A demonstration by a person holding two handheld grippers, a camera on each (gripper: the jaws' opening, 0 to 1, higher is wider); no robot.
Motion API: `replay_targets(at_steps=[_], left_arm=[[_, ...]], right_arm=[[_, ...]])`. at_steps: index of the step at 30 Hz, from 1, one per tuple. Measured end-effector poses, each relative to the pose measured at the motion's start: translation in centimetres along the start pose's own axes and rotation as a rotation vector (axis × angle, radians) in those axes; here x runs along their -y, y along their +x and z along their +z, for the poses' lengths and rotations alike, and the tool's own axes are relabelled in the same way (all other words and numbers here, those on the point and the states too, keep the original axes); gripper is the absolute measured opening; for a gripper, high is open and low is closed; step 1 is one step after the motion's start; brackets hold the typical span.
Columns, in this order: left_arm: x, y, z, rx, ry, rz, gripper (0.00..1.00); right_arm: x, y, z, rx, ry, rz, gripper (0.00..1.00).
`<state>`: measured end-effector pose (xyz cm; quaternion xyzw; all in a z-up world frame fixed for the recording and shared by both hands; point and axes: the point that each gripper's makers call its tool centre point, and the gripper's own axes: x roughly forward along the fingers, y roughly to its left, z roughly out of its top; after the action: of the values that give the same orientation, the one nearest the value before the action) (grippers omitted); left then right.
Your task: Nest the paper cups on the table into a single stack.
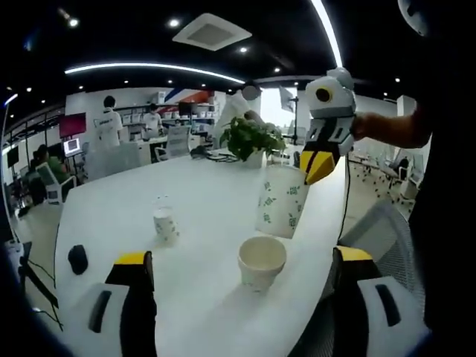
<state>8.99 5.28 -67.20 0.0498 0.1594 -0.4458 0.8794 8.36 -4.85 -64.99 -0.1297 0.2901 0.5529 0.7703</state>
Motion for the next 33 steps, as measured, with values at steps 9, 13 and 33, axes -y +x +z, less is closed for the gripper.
replay_targets(at_steps=[9, 13, 33], left_arm=[[1.0, -0.3, -0.3, -0.002, 0.004, -0.009, 0.99], [0.9, -0.5, -0.2, 0.003, 0.005, -0.002, 0.99], [2.1, -0.9, -0.1, 0.036, -0.004, -0.033, 0.99]], right_arm=[[-0.2, 0.7, -0.1, -0.069, -0.065, 0.016, 0.00], [-0.2, 0.9, -0.3, -0.094, -0.091, 0.023, 0.00], [0.2, 3.0, -1.4, -0.184, -0.137, 0.016, 0.00]])
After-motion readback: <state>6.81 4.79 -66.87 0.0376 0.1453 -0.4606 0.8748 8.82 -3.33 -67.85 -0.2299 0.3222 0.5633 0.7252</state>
